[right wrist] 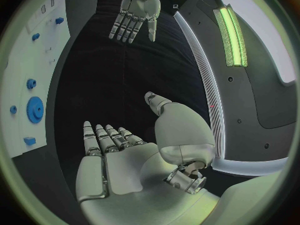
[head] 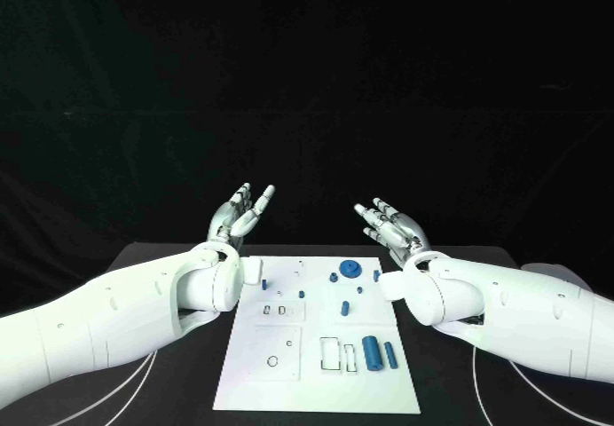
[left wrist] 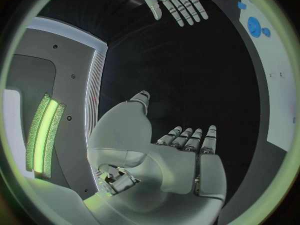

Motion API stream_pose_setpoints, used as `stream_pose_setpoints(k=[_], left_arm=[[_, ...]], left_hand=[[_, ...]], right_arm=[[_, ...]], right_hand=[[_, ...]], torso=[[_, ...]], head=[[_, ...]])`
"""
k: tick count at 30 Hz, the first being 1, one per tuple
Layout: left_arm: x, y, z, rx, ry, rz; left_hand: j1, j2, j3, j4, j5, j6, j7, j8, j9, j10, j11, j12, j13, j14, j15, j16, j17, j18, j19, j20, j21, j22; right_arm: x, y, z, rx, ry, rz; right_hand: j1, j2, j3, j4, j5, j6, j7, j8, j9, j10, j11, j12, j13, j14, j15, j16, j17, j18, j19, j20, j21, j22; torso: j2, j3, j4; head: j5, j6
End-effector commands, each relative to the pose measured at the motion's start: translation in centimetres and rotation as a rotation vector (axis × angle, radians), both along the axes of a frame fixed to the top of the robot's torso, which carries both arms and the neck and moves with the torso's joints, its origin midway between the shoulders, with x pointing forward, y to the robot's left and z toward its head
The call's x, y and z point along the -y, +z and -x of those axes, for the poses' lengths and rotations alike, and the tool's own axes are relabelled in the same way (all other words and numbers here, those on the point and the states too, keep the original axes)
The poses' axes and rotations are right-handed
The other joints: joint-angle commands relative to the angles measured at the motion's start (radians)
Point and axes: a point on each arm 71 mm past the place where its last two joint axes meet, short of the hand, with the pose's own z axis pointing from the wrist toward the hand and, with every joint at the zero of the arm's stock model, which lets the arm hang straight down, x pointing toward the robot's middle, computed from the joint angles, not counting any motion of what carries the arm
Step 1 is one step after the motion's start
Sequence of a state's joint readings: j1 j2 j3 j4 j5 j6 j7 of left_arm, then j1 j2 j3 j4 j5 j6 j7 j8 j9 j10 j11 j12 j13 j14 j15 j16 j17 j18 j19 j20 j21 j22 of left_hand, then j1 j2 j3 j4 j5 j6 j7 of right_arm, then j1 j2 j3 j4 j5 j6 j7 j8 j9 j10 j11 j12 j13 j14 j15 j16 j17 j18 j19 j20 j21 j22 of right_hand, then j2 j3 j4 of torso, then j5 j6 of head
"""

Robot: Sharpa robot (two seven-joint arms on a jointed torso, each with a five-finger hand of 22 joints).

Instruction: Assemble the parts on the task board

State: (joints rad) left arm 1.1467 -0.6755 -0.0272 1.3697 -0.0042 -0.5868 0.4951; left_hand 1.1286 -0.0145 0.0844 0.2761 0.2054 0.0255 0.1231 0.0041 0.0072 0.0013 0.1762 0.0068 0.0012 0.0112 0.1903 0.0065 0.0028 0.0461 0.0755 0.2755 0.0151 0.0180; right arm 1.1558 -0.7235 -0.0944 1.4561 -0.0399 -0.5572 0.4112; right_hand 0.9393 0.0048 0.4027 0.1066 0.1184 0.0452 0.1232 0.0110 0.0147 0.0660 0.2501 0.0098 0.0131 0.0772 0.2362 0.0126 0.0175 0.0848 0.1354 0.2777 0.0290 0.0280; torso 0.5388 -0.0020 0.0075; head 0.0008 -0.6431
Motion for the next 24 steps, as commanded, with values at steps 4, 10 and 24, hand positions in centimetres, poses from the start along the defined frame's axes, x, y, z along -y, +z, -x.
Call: stream_pose_setpoints(k=[4, 10, 24], left_arm=[[0.9, 0.4, -0.3, 0.022, -0.116, 0.030], [-0.8, 0.9, 0.5, 0.020, -0.110, 0.034], [-2.2, 2.2, 1.3, 0.050, -0.096, 0.040]], left_hand=[[0.069, 0.000, 0.006, 0.016, 0.013, 0.015, 0.120, 0.006, 0.004, 0.004, 0.026, -0.005, 0.001, 0.012, 0.028, 0.002, 0.006, 0.027, 0.003, 0.018, 0.006, 0.003], [0.115, -0.001, 0.010, 0.014, 0.013, 0.062, 0.140, 0.021, 0.015, 0.044, 0.047, 0.005, 0.010, 0.073, 0.050, 0.027, 0.025, 0.035, 0.031, 0.020, 0.021, 0.010], [0.339, -0.051, 0.092, -0.021, 0.009, 0.678, 0.130, 0.288, 0.168, 0.818, 0.036, 0.231, 0.066, 0.805, -0.018, 0.363, 0.199, 0.138, 0.708, 0.008, 0.297, 0.105]], right_arm=[[-1.6, 0.0, -0.3, -0.059, 0.258, 0.015], [0.0, 2.1, -1.2, 0.182, 0.248, 0.234], [1.1, 4.0, -2.1, 0.318, 0.249, 0.406]], right_hand=[[0.146, -0.012, 0.050, -0.083, 0.013, 0.140, 0.176, 0.052, 0.040, 0.188, 0.022, 0.037, 0.022, 0.200, 0.022, 0.062, 0.041, 0.016, 0.104, 0.015, 0.055, 0.027], [0.208, -0.029, 0.064, -0.128, 0.017, 0.310, 0.170, 0.121, 0.086, 0.435, 0.012, 0.087, 0.043, 0.436, 0.007, 0.138, 0.084, 0.028, 0.204, 0.014, 0.102, 0.047], [0.267, -0.058, 0.084, -0.167, 0.021, 0.615, 0.157, 0.214, 0.146, 0.820, -0.022, 0.093, 0.052, 0.771, -0.044, 0.202, 0.116, 0.082, 0.539, 0.011, 0.226, 0.081]], torso=[[0.000, -0.0001, 0.0005], [0.025, -0.0007, 0.0029], [0.067, 0.0025, 0.0008]], head=[[0.000, 0.000], [-0.009, 0.000], [-0.021, 0.002]])
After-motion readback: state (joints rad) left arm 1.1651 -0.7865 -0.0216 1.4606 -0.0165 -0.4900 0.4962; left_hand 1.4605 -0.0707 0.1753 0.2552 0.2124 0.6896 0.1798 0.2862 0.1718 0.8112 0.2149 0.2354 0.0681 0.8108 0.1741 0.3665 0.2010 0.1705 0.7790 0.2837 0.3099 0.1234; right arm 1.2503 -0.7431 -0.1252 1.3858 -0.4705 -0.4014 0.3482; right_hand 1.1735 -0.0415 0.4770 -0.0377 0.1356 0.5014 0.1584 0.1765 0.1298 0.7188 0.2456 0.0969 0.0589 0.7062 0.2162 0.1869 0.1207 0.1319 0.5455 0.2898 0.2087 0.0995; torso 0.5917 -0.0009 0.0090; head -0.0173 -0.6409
